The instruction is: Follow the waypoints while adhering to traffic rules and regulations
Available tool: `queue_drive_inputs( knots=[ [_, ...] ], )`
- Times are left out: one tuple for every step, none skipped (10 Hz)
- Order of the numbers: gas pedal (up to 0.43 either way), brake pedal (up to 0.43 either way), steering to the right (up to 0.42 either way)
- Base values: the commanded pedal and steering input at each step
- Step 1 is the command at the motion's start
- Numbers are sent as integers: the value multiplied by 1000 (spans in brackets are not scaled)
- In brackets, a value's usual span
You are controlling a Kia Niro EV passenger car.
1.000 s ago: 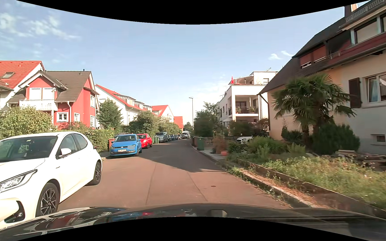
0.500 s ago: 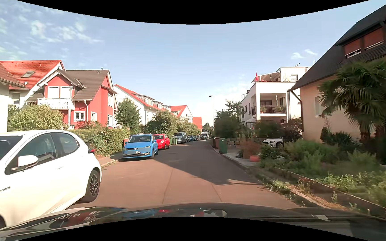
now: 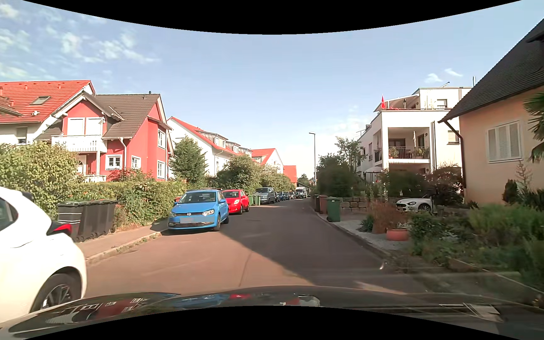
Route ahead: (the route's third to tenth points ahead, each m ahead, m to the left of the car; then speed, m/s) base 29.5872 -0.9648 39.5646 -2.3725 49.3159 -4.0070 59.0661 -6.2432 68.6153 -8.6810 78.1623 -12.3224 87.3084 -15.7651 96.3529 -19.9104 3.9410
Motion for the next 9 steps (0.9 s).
queue_drive_inputs(
  knots=[
    [150, 0, -27],
    [150, 0, -21],
    [150, 0, -21],
    [138, 0, -16],
    [138, 0, -8],
    [138, 0, -3],
    [130, 0, -3],
    [130, 0, -1],
    [130, 0, 2]
  ],
)
